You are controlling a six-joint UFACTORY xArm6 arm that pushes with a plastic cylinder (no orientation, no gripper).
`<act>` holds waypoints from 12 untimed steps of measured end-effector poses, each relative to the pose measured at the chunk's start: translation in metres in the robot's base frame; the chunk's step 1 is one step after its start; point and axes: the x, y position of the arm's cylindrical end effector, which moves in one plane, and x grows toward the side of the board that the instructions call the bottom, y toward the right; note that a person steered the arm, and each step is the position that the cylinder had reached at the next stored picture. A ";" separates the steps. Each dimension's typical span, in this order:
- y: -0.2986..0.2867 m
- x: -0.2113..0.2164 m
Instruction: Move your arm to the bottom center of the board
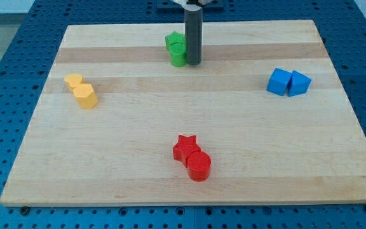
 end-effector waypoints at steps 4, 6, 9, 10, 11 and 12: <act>-0.006 0.000; 0.044 0.089; 0.054 0.233; 0.054 0.236; 0.052 0.279; 0.052 0.283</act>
